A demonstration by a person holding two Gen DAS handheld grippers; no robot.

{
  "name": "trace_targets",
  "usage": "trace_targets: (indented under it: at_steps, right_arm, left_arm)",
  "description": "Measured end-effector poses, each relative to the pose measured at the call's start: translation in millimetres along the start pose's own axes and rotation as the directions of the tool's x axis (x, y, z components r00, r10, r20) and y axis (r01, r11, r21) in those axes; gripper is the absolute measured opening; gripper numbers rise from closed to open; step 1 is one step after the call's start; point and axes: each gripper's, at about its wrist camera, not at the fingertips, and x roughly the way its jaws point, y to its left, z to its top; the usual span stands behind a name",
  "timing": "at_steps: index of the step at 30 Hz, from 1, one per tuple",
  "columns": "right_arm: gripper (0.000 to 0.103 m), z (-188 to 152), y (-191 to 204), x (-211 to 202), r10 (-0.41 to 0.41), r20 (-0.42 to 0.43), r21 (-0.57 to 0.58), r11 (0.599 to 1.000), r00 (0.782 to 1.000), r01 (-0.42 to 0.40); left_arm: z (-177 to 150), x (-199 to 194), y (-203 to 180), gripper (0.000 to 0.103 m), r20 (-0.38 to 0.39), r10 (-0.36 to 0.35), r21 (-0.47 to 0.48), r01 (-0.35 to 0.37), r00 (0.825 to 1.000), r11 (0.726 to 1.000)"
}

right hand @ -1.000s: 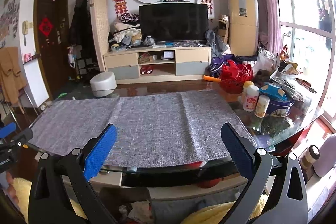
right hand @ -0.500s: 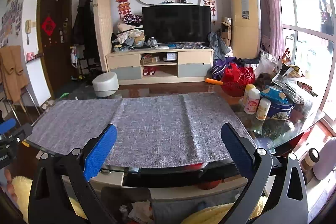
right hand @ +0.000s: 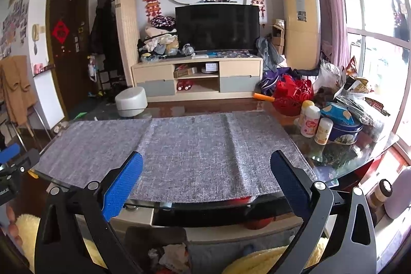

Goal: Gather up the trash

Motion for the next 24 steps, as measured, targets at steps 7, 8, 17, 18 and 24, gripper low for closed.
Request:
trace_targets:
  at_steps: [7,8,17,18,24]
  right_arm:
    - [0.100,0.8,-0.1,-0.3,-0.003,0.000,-0.001,1.000,1.000,0.003]
    - [0.100,0.8,0.4,-0.9,-0.002,-0.001,0.000,1.000,1.000,0.002]
    - [0.100,0.7,2.2,-2.8,-0.006,0.000,0.004,1.000,1.000,0.006]
    - [0.100,0.7,1.4,-2.4,-0.005,0.001,0.004,1.000,1.000,0.005]
    - [0.100,0.3,2.0,-3.0,-0.008,-0.001,0.008,1.000,1.000,0.008]
  left_arm:
    - [-2.0,-1.9,-2.1,0.095,0.003,-0.003,0.000,0.003,1.000,1.000]
    - [-2.8,-2.9,-3.4,0.095,0.002,-0.003,-0.001,0.003,1.000,1.000]
    - [-5.3,-5.0,-7.4,0.095,-0.001,-0.004,-0.006,0.004,1.000,1.000]
    - [-5.0,-5.3,-6.5,0.095,0.000,-0.005,-0.005,0.005,1.000,1.000]
    - [-5.1,-5.4,-6.4,0.095,0.001,-0.006,-0.006,0.006,1.000,1.000]
